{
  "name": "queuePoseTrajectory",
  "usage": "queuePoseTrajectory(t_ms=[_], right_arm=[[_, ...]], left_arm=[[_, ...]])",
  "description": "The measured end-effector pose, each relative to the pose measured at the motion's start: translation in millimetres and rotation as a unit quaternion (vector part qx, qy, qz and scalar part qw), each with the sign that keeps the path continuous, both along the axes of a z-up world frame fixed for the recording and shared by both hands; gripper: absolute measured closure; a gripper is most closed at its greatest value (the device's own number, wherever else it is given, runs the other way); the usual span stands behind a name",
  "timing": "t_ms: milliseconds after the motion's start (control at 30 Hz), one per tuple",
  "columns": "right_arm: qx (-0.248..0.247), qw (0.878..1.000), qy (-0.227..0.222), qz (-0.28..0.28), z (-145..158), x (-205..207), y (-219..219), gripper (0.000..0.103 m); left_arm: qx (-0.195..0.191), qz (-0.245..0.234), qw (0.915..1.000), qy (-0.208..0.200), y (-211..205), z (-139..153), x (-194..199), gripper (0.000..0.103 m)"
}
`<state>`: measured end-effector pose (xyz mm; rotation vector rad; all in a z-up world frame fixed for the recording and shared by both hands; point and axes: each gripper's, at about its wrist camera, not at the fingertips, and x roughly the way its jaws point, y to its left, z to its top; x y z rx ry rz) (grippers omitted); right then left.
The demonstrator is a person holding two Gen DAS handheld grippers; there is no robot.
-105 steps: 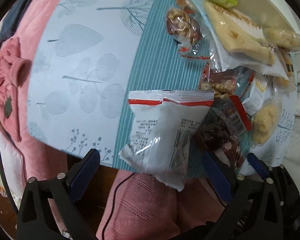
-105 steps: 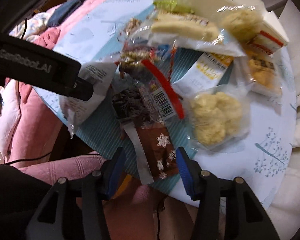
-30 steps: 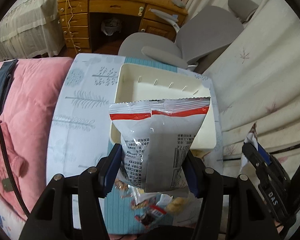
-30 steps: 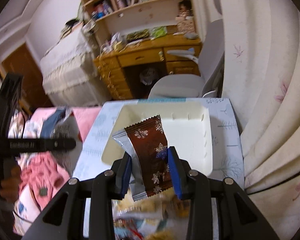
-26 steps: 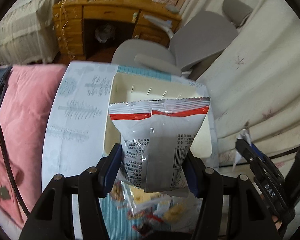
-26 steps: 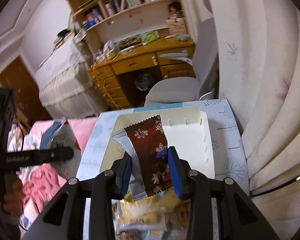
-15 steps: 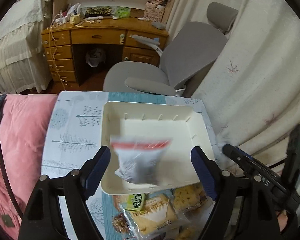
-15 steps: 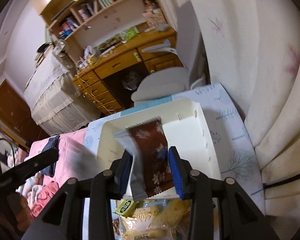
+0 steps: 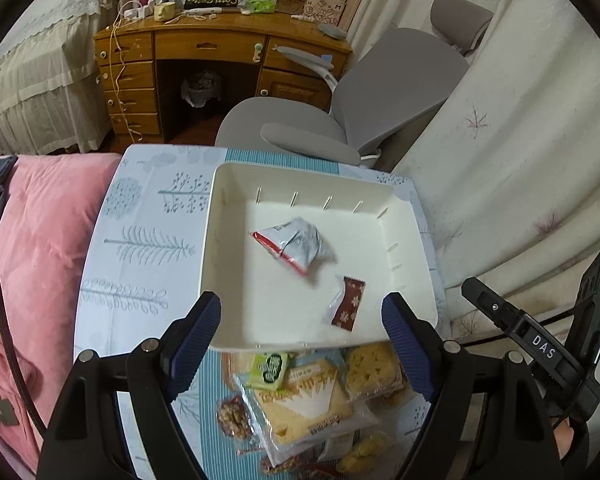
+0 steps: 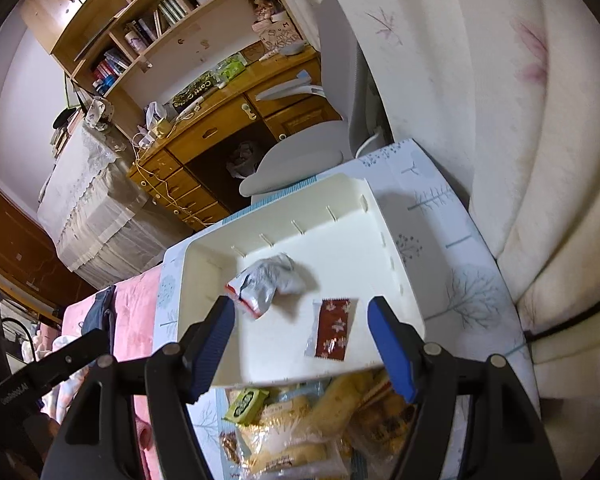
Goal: Organize snacks
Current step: 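Move left tool to the red-edged jerky bag while right tool reaches a clear crumbly-snack bag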
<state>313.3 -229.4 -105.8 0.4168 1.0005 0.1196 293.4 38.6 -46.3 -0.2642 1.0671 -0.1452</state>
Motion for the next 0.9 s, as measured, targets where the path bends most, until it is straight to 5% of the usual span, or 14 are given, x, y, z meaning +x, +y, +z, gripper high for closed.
queuePoseTrajectory(t_ms=[533, 900], right_arm=[[0.05, 0.996, 0.07, -0.013, -31.8, -87.3, -22.3, 0.033], [0.109, 0.984, 0.139, -0.026, -70.2, -145.0, -35.6, 0.027]], left_arm=[[0.014, 0.009, 0.9993, 0.034, -11.4, -42.2, -104.7, 0.021], [0.026, -0.028, 0.9965, 0.075, -23.7, -82.3, -169.0, 0.021]])
